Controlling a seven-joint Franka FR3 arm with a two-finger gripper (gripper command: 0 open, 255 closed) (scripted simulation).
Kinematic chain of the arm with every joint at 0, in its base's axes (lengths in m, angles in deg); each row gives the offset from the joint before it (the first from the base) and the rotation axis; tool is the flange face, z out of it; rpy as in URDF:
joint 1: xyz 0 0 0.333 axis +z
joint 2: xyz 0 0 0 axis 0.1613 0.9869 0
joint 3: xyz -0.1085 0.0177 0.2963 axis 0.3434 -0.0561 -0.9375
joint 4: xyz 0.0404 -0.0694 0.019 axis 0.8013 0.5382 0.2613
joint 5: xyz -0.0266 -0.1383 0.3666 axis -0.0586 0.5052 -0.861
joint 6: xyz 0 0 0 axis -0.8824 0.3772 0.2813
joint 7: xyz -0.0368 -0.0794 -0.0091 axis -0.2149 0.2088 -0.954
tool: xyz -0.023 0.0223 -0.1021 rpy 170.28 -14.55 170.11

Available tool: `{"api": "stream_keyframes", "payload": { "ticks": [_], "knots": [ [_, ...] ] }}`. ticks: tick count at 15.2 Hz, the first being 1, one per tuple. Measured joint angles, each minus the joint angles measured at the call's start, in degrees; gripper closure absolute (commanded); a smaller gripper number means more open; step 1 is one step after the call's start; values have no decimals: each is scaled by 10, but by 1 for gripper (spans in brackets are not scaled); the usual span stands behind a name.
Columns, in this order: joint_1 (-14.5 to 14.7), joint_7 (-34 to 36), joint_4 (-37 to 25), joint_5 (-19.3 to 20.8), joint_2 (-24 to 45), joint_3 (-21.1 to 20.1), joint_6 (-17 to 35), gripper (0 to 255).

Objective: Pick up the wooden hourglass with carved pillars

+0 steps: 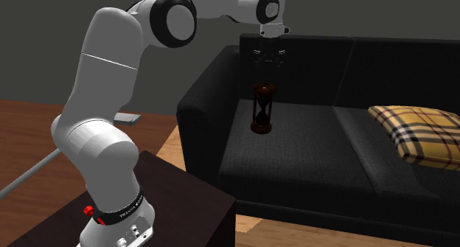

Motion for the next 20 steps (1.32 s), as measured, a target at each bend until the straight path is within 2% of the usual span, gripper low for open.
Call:
{"api": "stream_keyframes", "payload": {
  "ticks": [6,7,17,20],
  "knots": [
    [1,-3,32,-2,8,-1,40,0],
    [1,-3,35,-2,8,-2,42,255],
    [2,-2,39,-2,6,-2,46,255],
    [1,-2,26,-1,5,-1,30,255]
  ]
}}
